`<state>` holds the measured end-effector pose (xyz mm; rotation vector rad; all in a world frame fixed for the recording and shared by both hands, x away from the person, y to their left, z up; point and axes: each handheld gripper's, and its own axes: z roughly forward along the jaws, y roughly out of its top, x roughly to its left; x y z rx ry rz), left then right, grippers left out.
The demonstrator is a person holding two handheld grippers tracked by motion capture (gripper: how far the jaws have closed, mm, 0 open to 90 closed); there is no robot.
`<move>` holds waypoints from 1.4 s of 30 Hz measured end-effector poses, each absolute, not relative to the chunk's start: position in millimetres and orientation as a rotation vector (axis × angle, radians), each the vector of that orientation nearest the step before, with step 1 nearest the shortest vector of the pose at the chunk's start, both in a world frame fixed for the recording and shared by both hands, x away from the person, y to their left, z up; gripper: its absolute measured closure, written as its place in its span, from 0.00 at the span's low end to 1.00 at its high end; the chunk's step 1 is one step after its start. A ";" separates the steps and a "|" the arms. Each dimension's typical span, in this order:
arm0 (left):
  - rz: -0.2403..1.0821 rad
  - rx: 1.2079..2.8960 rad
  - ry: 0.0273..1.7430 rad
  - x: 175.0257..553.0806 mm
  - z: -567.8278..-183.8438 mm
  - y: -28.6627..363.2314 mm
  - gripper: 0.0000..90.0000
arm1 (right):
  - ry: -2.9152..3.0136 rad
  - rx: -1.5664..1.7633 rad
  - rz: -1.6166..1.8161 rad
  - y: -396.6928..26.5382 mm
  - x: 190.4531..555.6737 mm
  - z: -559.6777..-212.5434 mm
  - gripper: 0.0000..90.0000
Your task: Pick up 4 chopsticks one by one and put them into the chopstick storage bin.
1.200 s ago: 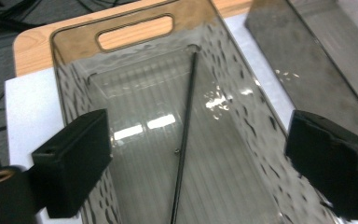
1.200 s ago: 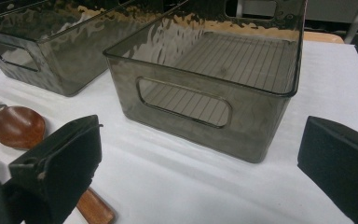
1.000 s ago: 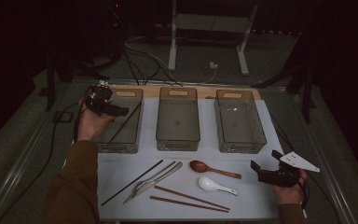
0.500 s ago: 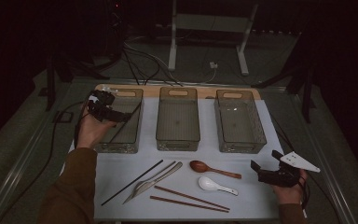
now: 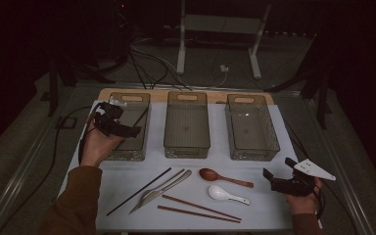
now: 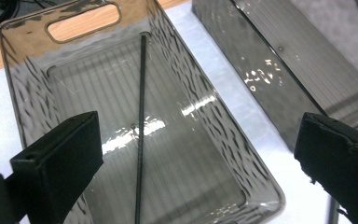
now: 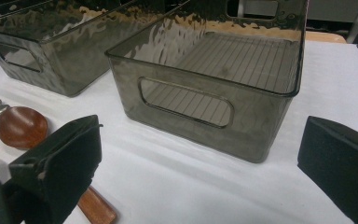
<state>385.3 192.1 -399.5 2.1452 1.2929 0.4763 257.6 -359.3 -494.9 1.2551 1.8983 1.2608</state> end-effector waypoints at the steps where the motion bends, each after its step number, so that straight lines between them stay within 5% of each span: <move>1: 0.476 2.143 1.293 383.7 -399.4 191.4 0.02 | 1.898 1.256 1.261 -359.3 257.6 -494.9 0.00; 42: 0.394 2.206 1.179 322.2 -428.4 173.5 0.03 | 1.900 1.255 1.263 -358.9 253.4 -495.4 0.00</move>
